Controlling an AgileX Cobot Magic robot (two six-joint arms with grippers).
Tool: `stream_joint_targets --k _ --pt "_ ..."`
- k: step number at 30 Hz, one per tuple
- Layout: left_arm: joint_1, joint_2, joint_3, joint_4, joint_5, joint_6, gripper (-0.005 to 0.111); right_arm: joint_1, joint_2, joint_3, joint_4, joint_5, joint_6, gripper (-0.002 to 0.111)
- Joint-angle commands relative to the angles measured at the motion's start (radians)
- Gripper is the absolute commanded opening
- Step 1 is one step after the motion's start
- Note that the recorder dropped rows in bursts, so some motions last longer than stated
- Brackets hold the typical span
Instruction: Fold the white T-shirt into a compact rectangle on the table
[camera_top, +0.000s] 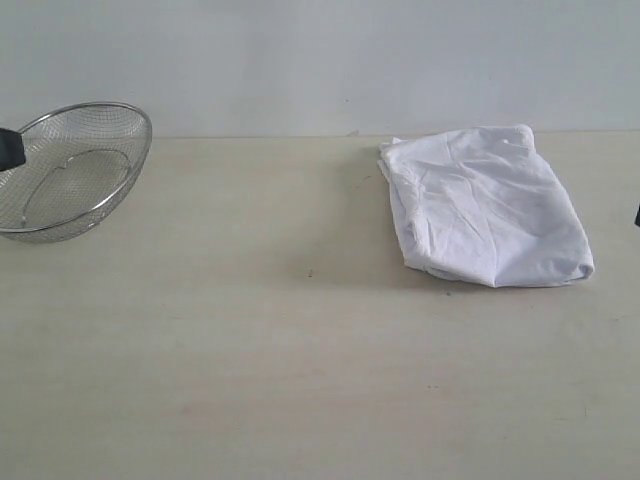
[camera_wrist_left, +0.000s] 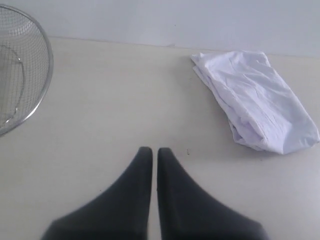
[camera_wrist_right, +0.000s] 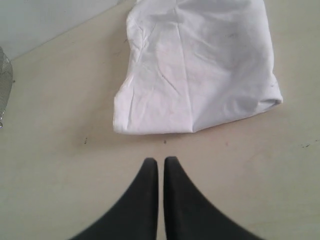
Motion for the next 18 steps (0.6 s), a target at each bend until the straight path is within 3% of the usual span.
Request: stream_joint_targets --k 1,7,10,18 --pt "0.001 -0.075 0.074 -0.058 -0.003 -0.010 0.004 -0.001 -0.007 0.003 0.006 -0.006 -0.009 0.000" --pt "0.001 -0.147 0.147 -0.063 0.012 -0.010 0.004 -0.001 -0.007 0.003 0.006 -0.047 -0.009 0.000" --pt "0.001 -0.162 0.153 -0.063 0.091 -0.010 0.004 -0.001 -0.007 0.003 0.006 -0.049 -0.011 0.000" --pt "0.001 -0.162 0.153 -0.063 0.088 -0.010 0.004 -0.001 -0.007 0.003 0.006 -0.049 -0.009 0.000"
